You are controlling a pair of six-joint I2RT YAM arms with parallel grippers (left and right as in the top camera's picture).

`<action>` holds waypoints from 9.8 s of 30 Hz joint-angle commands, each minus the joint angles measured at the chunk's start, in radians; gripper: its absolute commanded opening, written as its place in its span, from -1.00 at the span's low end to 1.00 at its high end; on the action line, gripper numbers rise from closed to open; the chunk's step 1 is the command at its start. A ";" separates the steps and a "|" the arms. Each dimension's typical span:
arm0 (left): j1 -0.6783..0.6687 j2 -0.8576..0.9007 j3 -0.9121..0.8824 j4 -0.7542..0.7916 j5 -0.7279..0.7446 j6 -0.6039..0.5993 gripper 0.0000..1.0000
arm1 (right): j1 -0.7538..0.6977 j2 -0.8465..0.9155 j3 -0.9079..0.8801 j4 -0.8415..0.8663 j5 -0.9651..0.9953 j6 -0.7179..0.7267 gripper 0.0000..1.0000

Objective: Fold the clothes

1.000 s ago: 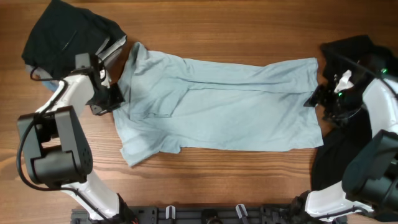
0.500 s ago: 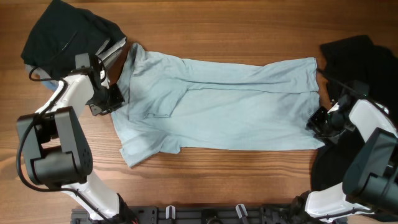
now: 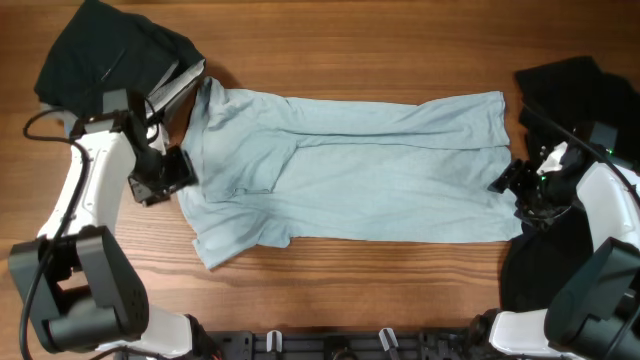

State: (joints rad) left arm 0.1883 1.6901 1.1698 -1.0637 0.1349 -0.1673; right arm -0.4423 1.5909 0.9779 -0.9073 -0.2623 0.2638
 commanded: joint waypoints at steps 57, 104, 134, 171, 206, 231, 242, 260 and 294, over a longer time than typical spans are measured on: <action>0.037 -0.078 -0.068 -0.047 0.183 -0.124 -0.92 | -0.002 -0.010 -0.167 0.072 0.019 0.127 0.69; -0.130 -0.071 -0.005 0.455 -0.066 -0.019 -0.88 | -0.003 0.014 0.090 0.244 -0.113 0.129 -0.82; -0.132 -0.002 -0.005 0.405 0.029 -0.019 -0.22 | 0.063 0.094 -0.137 0.428 -0.192 -0.013 0.00; -0.133 -0.001 -0.005 0.374 0.033 -0.019 0.22 | 0.014 0.018 0.061 0.371 -0.111 0.046 0.29; -0.194 0.200 -0.039 0.506 0.190 0.007 -0.40 | -0.098 0.186 0.054 0.388 -0.235 -0.114 0.92; -0.095 0.241 -0.040 0.414 -0.077 -0.084 -0.46 | -0.048 0.203 0.028 0.403 -0.285 -0.357 0.99; -0.040 0.241 -0.040 0.370 -0.062 -0.072 -0.26 | 0.030 0.385 0.028 0.521 -0.342 -0.273 1.00; -0.040 0.207 -0.006 0.337 0.138 0.008 -0.15 | 0.113 0.411 0.039 0.518 -0.216 -0.149 -0.92; -0.040 -0.074 0.108 0.233 0.138 0.056 -0.07 | 0.559 0.091 0.231 0.276 -0.090 -0.044 -0.91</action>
State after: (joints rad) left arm 0.1490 1.6379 1.2675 -0.8337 0.2604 -0.1318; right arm 0.0448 1.6901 1.1957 -0.6613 -0.2989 0.1692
